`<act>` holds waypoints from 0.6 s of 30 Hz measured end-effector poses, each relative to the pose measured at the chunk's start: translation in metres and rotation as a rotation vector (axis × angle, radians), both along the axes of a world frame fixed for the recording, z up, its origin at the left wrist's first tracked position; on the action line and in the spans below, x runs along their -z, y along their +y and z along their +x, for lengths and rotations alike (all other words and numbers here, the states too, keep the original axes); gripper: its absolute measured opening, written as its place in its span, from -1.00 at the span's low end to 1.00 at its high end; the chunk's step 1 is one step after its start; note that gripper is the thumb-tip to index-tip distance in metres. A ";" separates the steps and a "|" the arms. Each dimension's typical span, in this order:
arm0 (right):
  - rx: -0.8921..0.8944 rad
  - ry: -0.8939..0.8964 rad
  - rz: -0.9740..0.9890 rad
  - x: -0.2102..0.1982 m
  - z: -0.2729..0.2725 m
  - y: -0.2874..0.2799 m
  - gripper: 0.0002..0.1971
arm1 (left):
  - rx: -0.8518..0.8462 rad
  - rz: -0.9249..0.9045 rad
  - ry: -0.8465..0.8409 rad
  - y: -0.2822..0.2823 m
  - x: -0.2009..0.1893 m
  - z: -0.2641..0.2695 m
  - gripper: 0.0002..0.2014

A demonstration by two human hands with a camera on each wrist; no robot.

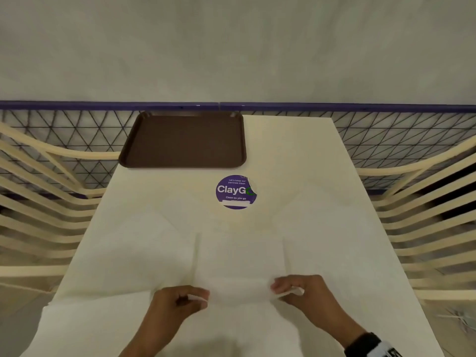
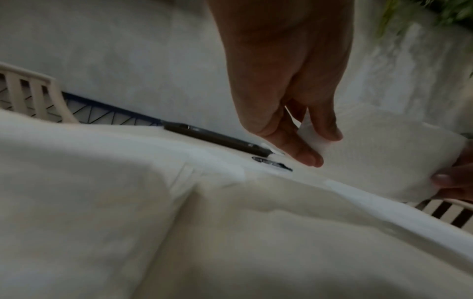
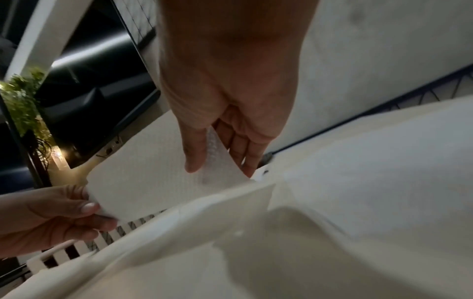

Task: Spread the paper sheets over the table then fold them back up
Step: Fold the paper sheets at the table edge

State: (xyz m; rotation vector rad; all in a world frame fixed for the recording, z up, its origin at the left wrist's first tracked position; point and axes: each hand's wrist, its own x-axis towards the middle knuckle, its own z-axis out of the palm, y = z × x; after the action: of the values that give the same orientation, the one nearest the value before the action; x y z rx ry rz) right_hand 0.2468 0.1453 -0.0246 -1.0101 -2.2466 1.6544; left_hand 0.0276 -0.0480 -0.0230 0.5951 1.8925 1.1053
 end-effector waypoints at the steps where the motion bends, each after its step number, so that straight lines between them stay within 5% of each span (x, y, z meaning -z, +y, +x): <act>1: -0.018 -0.043 -0.008 0.006 0.002 -0.003 -0.56 | 0.013 -0.026 -0.013 -0.002 0.007 0.002 -0.75; 6: 0.016 -0.147 0.001 0.019 -0.007 -0.002 -0.59 | -0.086 -0.068 0.013 0.007 0.020 0.001 -0.78; 13: 0.172 -0.228 -0.025 0.015 -0.038 0.013 -0.80 | -0.166 -0.022 0.420 0.041 0.018 -0.008 -0.82; 14: 0.184 -0.260 -0.020 0.015 -0.041 0.014 -0.79 | -0.165 0.027 0.513 0.041 0.021 -0.004 -0.68; 16: 0.181 -0.299 -0.002 0.015 -0.048 0.015 -0.81 | 0.002 0.154 0.738 0.039 0.025 0.008 -0.61; 18: 0.162 -0.324 0.042 0.014 -0.052 0.015 -0.72 | 0.347 0.147 0.933 0.033 0.033 0.022 -0.65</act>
State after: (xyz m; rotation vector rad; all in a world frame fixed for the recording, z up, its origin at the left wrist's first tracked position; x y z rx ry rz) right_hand 0.1949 0.1604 -0.0389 -1.4986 -2.3012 1.4582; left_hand 0.0501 -0.0147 -0.0561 1.6687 2.3218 0.7842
